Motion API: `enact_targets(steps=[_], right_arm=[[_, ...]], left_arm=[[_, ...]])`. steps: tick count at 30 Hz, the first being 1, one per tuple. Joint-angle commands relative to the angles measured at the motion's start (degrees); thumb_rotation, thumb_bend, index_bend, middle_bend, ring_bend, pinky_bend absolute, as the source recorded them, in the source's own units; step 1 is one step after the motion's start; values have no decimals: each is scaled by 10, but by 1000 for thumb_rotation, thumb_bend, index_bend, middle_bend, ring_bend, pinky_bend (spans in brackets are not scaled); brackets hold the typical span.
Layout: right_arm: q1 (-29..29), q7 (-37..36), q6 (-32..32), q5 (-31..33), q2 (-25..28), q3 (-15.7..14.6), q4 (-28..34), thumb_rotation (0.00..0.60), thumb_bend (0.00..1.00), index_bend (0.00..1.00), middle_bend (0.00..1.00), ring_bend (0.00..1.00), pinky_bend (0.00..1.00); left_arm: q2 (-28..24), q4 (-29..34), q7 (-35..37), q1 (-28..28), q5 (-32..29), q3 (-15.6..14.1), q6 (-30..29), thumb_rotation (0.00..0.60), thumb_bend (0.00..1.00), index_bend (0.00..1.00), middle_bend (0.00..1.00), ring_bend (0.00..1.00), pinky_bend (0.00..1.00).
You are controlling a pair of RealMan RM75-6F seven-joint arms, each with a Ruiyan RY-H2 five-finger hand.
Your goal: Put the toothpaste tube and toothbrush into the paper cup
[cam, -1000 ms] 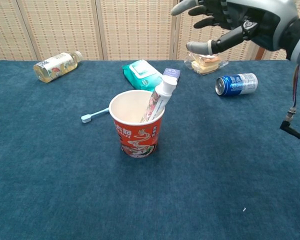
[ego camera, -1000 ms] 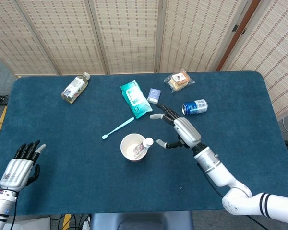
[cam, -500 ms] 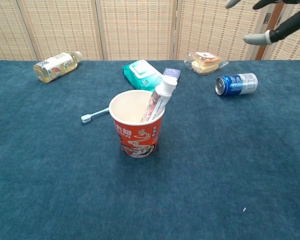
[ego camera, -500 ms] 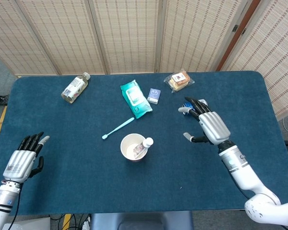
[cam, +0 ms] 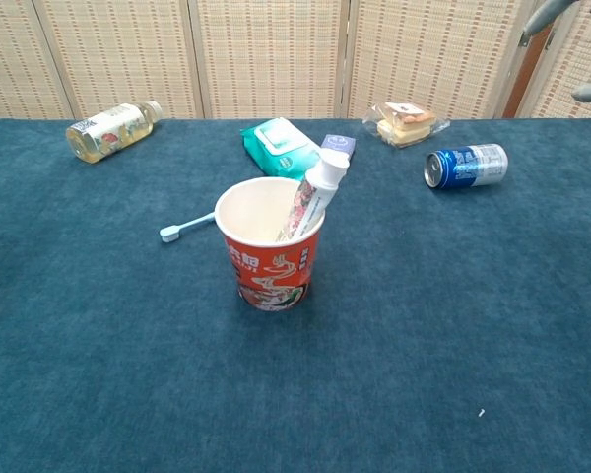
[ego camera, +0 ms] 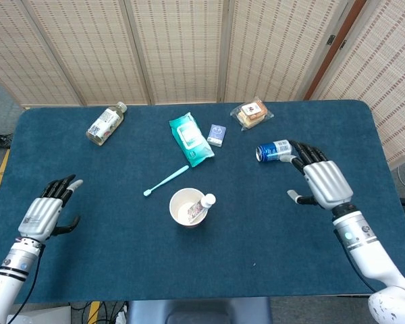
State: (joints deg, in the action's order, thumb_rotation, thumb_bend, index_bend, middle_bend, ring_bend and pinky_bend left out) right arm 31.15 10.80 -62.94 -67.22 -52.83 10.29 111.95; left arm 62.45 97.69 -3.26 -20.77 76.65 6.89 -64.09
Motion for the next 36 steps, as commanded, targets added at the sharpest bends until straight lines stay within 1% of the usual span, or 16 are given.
enact_targets(steps=[1,5,8,15,22,27,36], right_arm=[[-10,3,-7,4,10,-5,5,600,183,250,35,0,115],[-22,-4,-13,4,18,-10,2,600,183,250,35,0,115],[-31,-9,-18,2,22,-12,0,600,183,250,34,0,115],[-48,-19,-33,-1,34,-12,-1,600,182,250,34,0,115],[-59,-34,-37,-4,41,-10,-10,600,183,250,34,0,115],[-62,-45,-34,-5,41,-8,-21,600,183,250,34,0,115],[-66,-55,-36,-4,49,1,-30,600,183,250,34,0,115]], left_arm=[[5,-7,9,-15,-15,8,19,600,270,74,0,0,0],[11,-13,16,-33,-39,15,47,600,109,67,0,0,0],[17,-19,10,-48,-55,20,66,600,66,67,0,0,0],[35,-33,-7,-83,-101,37,101,600,58,73,0,0,0],[63,-74,-15,-118,-127,45,133,600,59,67,0,0,0],[89,-118,-11,-140,-133,47,153,600,58,42,0,0,0],[134,-193,34,-172,-122,50,191,600,58,27,0,0,0]])
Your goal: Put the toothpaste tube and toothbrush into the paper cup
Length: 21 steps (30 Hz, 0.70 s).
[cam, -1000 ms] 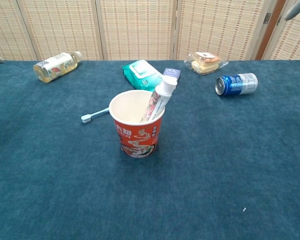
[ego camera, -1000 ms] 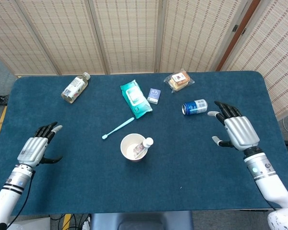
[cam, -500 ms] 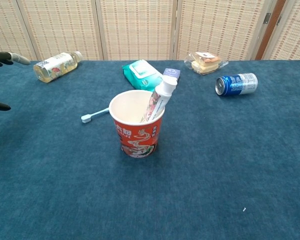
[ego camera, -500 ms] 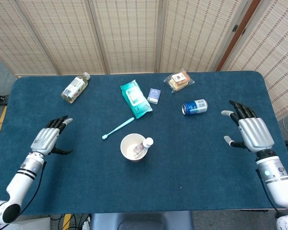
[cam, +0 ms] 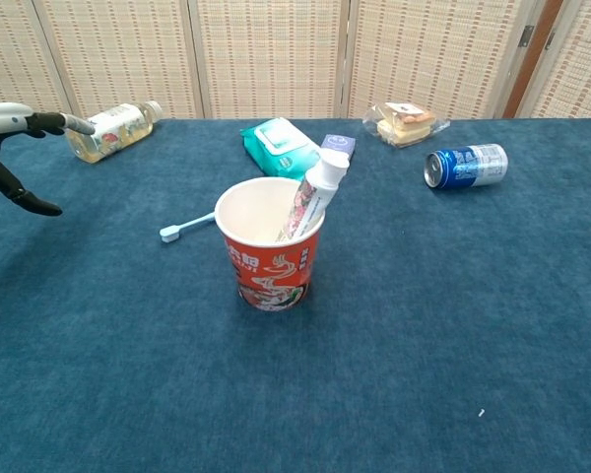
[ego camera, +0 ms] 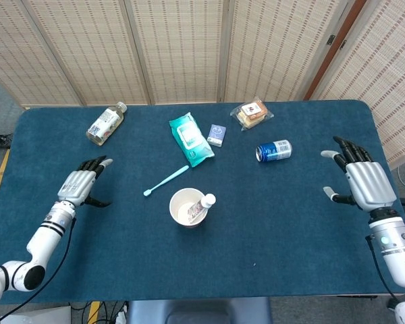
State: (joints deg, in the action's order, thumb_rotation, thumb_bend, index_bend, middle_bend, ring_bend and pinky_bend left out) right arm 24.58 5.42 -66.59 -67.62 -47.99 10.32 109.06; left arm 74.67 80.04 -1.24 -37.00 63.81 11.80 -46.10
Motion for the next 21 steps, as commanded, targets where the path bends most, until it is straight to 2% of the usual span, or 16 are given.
enact_targets(steps=[1,21], right_arm=[[-1,-4,1,1,2,2,-2,600,183,250,34,0,115],[-6,-45,21,-1,-6,8,-46,600,183,250,34,0,115]], left_arm=[[17,-27,22,-13,10,1,15,600,59,27,0,0,0],[90,-130,88,-72,66,-6,59,600,58,26,0,0,0]])
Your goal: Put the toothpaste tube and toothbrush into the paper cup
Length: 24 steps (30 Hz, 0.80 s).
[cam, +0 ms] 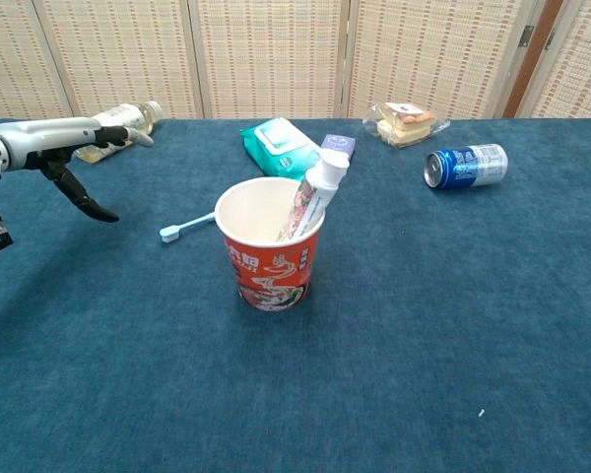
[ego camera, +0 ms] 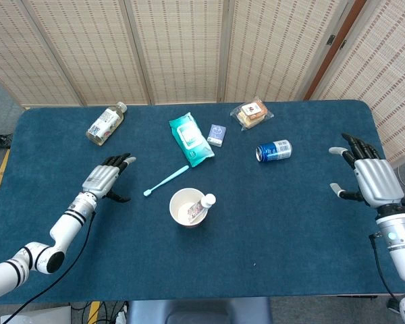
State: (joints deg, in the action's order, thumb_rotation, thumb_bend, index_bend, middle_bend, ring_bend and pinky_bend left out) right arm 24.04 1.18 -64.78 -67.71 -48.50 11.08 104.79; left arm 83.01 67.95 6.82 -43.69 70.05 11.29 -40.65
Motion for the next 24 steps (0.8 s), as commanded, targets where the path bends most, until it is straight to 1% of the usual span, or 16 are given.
enact_targets(steps=[1,15,24], right_arm=[[0,-5,4,0,-2,0,-6,600,183,250,34,0,115],[5,-21,25,4,-15,3,-32,600,182,250,34,0,115],[8,-28,37,8,-22,4,-43,600,183,250,34,0,115]], left_arm=[[11,-15,11,-8,6,-2,7,600,59,26,0,0,0],[37,-58,63,-28,25,-8,26,600,58,25,0,0,0],[47,-80,88,-36,39,-13,28,600,59,25,0,0,0]])
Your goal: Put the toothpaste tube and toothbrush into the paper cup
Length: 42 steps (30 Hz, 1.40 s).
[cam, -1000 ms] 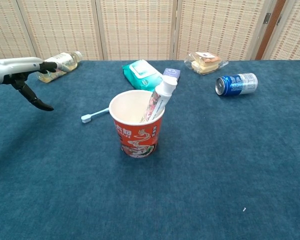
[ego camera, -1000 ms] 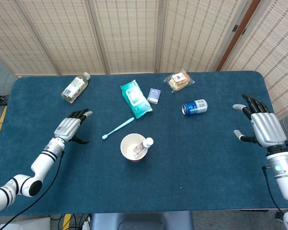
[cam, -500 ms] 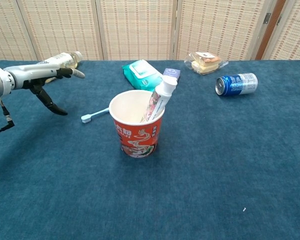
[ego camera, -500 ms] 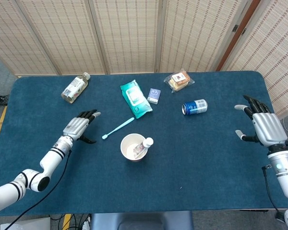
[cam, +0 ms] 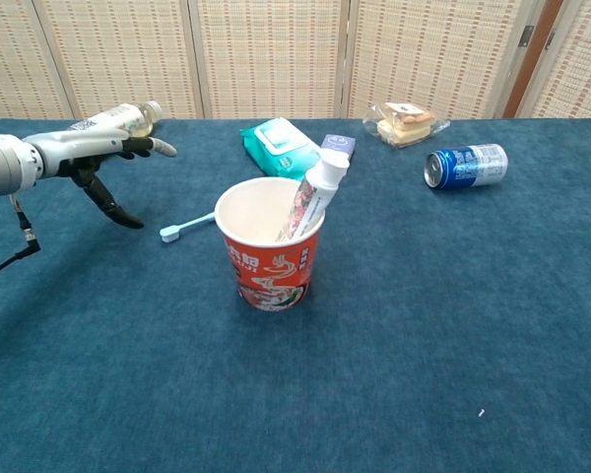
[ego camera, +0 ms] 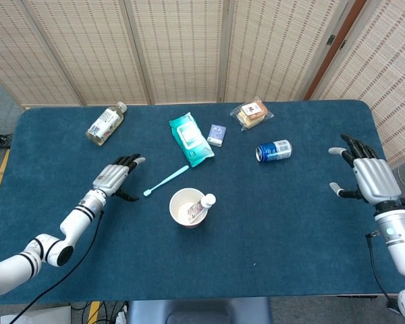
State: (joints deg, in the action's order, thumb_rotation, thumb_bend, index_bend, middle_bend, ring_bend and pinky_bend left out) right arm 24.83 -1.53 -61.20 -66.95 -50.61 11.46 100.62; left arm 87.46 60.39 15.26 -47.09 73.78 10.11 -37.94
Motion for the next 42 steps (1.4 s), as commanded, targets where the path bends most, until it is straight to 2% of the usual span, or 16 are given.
enact_targets(steps=[1,20,30,42], right_arm=[[1,-3,2,1,-2,0,-3,600,182,250,34,0,115],[-1,-9,3,-1,-3,3,-11,600,183,250,33,0,115],[-3,-11,5,8,6,7,-15,600,182,250,33,0,115],[9,-46,36,6,-18,9,-70,600,182,250,33,0,115]], left_arm=[[4,-8,7,-3,3,-1,2,600,58,26,0,0,0],[21,-48,16,-13,6,-4,-1,600,57,26,0,0,0],[4,-12,27,-16,19,-3,-14,600,57,26,0,0,0],[14,-45,68,-28,27,-5,0,600,56,26,0,0,0]])
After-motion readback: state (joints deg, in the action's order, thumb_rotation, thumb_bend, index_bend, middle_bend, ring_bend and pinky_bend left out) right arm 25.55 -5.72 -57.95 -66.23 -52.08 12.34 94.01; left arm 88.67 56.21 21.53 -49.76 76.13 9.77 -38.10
